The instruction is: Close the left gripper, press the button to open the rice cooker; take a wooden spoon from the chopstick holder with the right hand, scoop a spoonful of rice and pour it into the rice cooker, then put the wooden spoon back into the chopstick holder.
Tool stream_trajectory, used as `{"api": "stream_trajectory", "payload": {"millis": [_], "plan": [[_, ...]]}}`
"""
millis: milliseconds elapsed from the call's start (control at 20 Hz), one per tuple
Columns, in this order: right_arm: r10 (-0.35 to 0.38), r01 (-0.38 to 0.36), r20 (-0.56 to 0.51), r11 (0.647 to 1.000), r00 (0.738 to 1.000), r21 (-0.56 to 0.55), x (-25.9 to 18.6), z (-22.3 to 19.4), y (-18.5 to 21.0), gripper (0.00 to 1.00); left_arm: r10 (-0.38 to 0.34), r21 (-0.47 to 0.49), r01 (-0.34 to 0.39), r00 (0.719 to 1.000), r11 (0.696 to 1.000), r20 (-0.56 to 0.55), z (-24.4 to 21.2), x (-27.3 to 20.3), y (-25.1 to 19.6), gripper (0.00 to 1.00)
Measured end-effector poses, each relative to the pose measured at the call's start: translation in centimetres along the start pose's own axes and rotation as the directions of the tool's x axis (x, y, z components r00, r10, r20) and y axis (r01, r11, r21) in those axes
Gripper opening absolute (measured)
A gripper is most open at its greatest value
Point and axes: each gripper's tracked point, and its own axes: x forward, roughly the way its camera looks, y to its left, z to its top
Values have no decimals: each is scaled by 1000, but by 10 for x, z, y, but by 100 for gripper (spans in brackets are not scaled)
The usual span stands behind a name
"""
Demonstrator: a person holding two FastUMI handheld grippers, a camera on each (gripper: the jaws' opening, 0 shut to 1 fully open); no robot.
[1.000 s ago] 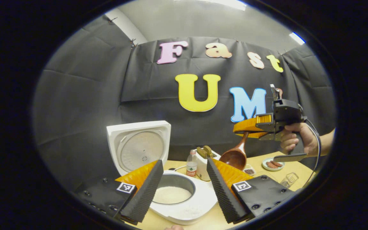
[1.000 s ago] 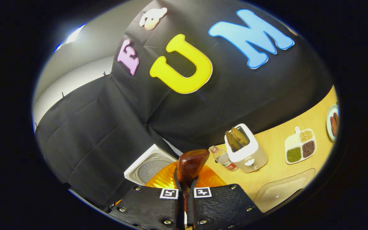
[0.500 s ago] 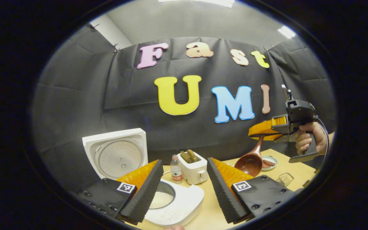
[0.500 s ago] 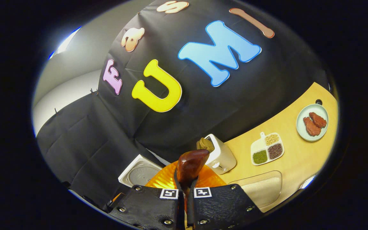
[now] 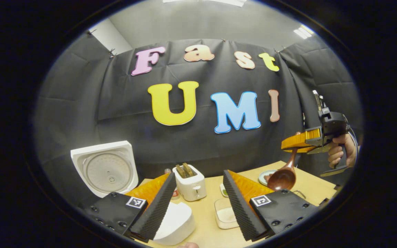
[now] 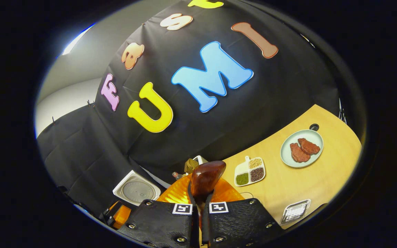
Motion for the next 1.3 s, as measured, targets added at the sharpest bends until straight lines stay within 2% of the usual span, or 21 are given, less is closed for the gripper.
{"api": "stream_trajectory", "payload": {"millis": [300,500,600,900,1300], "plan": [[-128,131,47,990,991,-48,-31,10,-61,4,-21,13,21,1000,1000,-9,5,6,-28,96],[-268,276,84,955,960,-113,-43,10,-114,4,-25,15,25,1000,1000,-17,4,5,-37,95],[-309,318,82,937,948,-145,-45,2,-131,4,-29,25,30,999,999,-36,1,3,-40,95],[-391,385,28,889,920,-247,-34,-40,-172,4,9,23,-8,998,1000,-64,-7,-4,-28,96],[-394,355,-35,860,919,-366,-14,-95,-189,4,51,-8,-52,994,999,-93,-13,-10,-10,95]]}}
